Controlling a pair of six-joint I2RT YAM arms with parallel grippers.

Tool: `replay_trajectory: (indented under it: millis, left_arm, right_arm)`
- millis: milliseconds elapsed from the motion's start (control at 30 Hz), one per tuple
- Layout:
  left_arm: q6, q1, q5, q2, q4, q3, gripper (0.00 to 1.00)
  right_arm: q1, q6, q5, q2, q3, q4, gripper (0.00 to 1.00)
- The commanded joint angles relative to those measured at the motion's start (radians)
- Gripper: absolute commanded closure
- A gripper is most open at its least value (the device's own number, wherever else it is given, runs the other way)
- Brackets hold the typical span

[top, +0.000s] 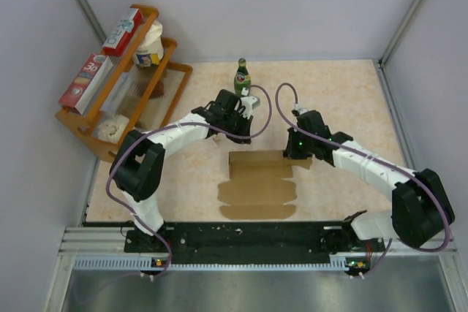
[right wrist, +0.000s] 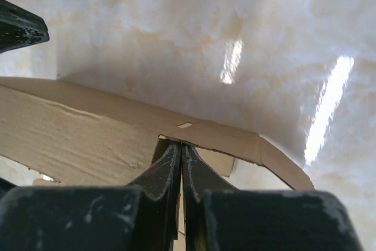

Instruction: Fold the paper box

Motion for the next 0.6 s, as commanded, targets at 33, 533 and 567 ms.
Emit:
replay_trajectory:
  millis: [33, 533, 567]
  left_arm:
    - [-0.001, 0.021, -0.086, -0.074, 0.003, -0.003, 1.00]
    - [-0.047, 0.025, -0.371, -0.255, -0.002, -0.086, 1.00]
    - [-0.048, 0.023, -0.371, -0.288, 0.020, -0.111, 1.00]
  right_arm:
    - [-0.011, -0.064, -0.067, 0.062, 0.086, 0.164, 1.00]
    - [-0.011, -0.156, -0.010, 0.162, 0.194, 0.176, 1.00]
    - [-0.011, -0.148, 0.004, 0.140, 0.174, 0.176, 1.00]
